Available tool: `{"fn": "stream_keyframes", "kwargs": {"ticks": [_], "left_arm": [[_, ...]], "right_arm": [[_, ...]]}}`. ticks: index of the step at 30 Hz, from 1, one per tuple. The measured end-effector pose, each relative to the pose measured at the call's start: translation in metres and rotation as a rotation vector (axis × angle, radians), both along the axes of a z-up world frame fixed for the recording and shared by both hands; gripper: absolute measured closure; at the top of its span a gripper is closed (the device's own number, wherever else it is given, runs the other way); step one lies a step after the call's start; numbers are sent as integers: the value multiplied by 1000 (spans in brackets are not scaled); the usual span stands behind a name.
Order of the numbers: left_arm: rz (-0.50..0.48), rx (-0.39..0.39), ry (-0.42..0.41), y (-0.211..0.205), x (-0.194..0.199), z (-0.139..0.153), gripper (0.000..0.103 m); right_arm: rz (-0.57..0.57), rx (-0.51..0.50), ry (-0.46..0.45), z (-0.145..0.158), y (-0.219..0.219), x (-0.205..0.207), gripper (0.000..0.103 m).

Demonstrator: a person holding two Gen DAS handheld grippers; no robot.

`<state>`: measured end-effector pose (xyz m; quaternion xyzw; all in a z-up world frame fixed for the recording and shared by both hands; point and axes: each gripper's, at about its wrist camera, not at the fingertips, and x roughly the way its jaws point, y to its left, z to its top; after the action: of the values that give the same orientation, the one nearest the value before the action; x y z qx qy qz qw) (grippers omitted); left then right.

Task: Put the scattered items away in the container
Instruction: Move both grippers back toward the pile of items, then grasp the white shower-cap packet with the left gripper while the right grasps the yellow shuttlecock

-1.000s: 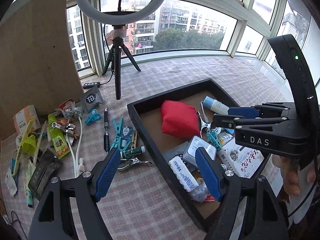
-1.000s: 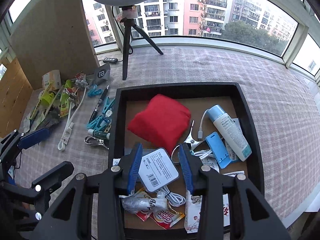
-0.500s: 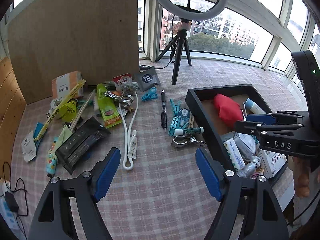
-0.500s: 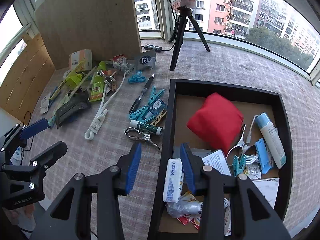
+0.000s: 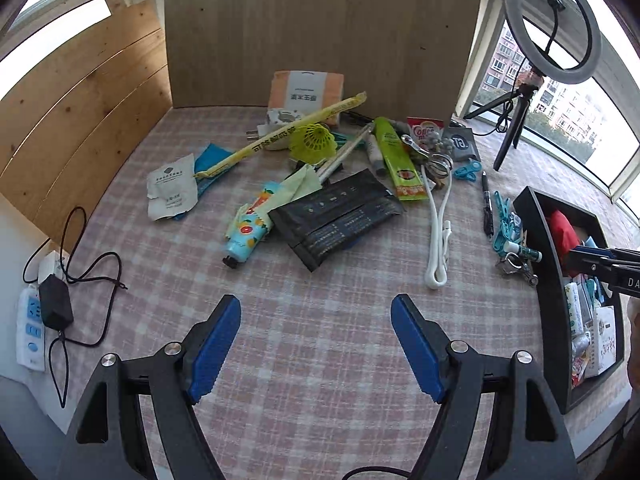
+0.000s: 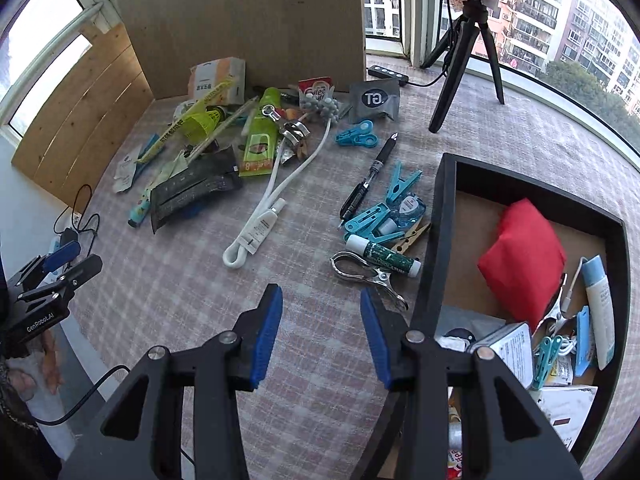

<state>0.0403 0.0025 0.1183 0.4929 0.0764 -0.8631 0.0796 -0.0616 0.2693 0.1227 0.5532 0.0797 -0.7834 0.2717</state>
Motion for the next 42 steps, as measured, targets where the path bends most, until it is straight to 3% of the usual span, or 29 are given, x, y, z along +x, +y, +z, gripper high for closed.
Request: {"fn": "stream_keyframes", "kwargs": {"ticks": [7, 17, 23, 28, 33, 42], "left_arm": [[67, -32, 9, -66, -5, 5, 27], [51, -2, 2, -128, -47, -12, 27], [66, 6, -29, -155, -79, -37, 27], [149, 125, -106, -189, -111, -68, 27], [193, 134, -165, -198, -144, -90, 27], [266, 128, -250, -203, -176, -117, 27]], "right_arm": [[32, -44, 4, 20, -55, -1, 62], [-24, -46, 47, 31, -146, -41, 62], [65, 18, 29, 5, -206, -63, 62], [144, 92, 33, -25, -245, -80, 62], [179, 128, 15, -50, -270, -99, 62], [231, 110, 4, -66, -293, -118, 62]]}}
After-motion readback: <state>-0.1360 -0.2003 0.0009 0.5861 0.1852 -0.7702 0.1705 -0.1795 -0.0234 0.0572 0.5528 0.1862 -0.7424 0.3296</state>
